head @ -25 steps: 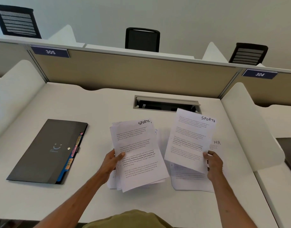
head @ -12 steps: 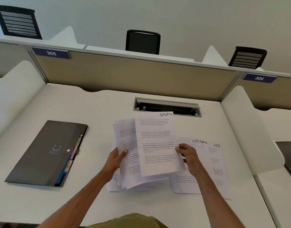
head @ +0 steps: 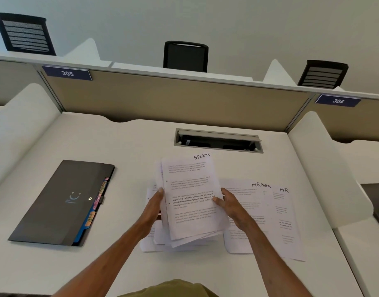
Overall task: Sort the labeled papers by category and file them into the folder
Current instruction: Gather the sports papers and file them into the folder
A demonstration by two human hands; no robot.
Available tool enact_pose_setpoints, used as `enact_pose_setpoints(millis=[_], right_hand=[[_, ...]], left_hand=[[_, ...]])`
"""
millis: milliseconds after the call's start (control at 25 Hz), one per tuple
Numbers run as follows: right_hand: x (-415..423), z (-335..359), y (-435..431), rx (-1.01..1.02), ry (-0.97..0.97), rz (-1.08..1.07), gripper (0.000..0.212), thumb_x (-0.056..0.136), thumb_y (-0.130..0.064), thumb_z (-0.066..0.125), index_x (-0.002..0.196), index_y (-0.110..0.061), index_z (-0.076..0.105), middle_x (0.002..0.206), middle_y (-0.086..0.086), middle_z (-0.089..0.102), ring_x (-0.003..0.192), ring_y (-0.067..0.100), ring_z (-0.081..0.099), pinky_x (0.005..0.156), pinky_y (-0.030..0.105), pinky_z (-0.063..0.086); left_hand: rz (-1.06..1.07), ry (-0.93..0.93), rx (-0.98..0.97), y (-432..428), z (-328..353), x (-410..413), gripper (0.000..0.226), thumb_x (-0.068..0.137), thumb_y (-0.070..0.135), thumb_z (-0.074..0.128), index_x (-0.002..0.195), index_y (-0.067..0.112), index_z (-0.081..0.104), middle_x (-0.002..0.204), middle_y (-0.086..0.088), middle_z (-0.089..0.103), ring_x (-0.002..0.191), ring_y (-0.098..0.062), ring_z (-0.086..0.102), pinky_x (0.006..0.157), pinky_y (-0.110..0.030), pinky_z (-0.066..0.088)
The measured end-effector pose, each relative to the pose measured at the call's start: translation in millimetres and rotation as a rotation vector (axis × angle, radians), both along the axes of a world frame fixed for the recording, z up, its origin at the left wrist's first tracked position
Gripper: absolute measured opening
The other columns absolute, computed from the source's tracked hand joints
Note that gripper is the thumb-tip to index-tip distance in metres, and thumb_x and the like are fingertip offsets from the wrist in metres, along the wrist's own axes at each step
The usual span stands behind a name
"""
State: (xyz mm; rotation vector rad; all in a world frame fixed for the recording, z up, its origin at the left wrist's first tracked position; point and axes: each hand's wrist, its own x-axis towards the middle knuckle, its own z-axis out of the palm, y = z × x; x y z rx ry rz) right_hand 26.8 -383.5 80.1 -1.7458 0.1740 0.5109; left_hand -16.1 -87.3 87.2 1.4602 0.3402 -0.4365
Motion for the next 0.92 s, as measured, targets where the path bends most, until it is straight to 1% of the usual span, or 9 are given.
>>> enact_pose_setpoints(millis=[80,200,280,320,360,440,560,680,920], right_hand=[[-1.9,-1.1,0.7,-0.002,-0.001,0.012,0.029,0.101,-0.027,0.069,0.128,-0.022,0.062,0.127,-0.005,0.074,0.114,0.016,0.072,0.103,0.046,0.057],[-2.4,-0.9,-3.2,-0.041,0.018,0.023,0.027,0.097,-0.035,0.074,0.118,-0.022,0.062,0.117,-0.003,0.077,0.107,0.017,0.074,0.093,0.042,0.061],[-0.1,-3.0,-12.6,-0.124,0.016,-0.046,0.027,0.096,-0.041,0.074,0.110,-0.021,0.062,0.106,0.003,0.077,0.094,0.019,0.074,0.078,0.038,0.061],[0.6,-5.2,-21.0,-0.212,-0.005,-0.120,0.026,0.095,-0.042,0.074,0.106,-0.021,0.063,0.101,0.003,0.077,0.089,0.020,0.074,0.076,0.039,0.060],[1.0,-9.0,-32.2,-0.339,-0.032,-0.206,0.024,0.094,-0.041,0.075,0.103,-0.021,0.064,0.099,0.002,0.076,0.089,0.022,0.073,0.080,0.041,0.060],[-2.1,-20.1,-59.0,-0.682,-0.042,-0.318,0.025,0.093,-0.039,0.074,0.108,-0.023,0.064,0.111,0.002,0.073,0.103,0.025,0.068,0.093,0.044,0.056],[-16.8,-32.5,-93.3,-1.050,0.114,-0.290,0.058,0.090,-0.048,0.072,0.135,-0.014,0.054,0.139,0.013,0.054,0.132,0.033,0.048,0.106,0.050,0.041],[-31.0,-41.5,-106.6,-1.157,0.256,-0.210,0.087,0.082,-0.063,0.076,0.144,-0.009,0.047,0.146,0.016,0.045,0.139,0.034,0.040,0.110,0.053,0.037],[-35.5,-46.7,-105.5,-1.122,0.243,-0.276,0.095,0.074,-0.058,0.087,0.142,-0.005,0.046,0.145,0.018,0.043,0.138,0.037,0.040,0.111,0.055,0.038]], left_hand=[[-0.054,-0.023,0.014,-0.9,-0.5,0.4,0.039,0.109,0.059,0.043,0.143,0.047,0.056,0.128,0.015,0.076,0.116,-0.013,0.075,0.085,-0.039,0.064],[-0.056,-0.076,-0.001,-2.8,-5.1,-0.9,0.047,0.106,0.023,0.065,0.150,0.031,0.052,0.134,0.007,0.074,0.117,-0.019,0.075,0.084,-0.037,0.066],[-0.040,-0.087,-0.003,-2.0,-7.1,-1.8,0.050,0.104,0.016,0.066,0.150,0.028,0.052,0.134,0.004,0.074,0.118,-0.023,0.074,0.084,-0.038,0.066],[-0.037,-0.095,-0.002,-1.4,-8.3,-1.7,0.050,0.104,0.017,0.066,0.150,0.028,0.052,0.133,0.004,0.075,0.117,-0.023,0.075,0.083,-0.039,0.067],[-0.031,-0.101,-0.012,-0.9,-8.1,-2.0,0.050,0.104,0.017,0.066,0.150,0.028,0.052,0.133,0.003,0.075,0.115,-0.023,0.075,0.082,-0.040,0.067],[-0.029,-0.103,-0.007,3.1,-9.1,-1.4,0.050,0.104,0.019,0.066,0.150,0.030,0.051,0.132,0.002,0.075,0.114,-0.024,0.076,0.082,-0.042,0.067],[-0.015,-0.097,-0.009,7.0,-12.2,-2.0,0.049,0.104,0.018,0.066,0.149,0.029,0.052,0.131,0.002,0.076,0.113,-0.024,0.076,0.079,-0.040,0.067],[0.003,-0.068,0.001,7.7,-17.8,-3.6,0.049,0.104,0.017,0.066,0.149,0.028,0.052,0.128,0.004,0.077,0.110,-0.021,0.077,0.076,-0.037,0.067],[0.003,-0.044,0.008,5.8,-23.3,-4.7,0.048,0.104,0.017,0.066,0.149,0.028,0.053,0.127,0.002,0.078,0.107,-0.021,0.078,0.074,-0.038,0.067]])
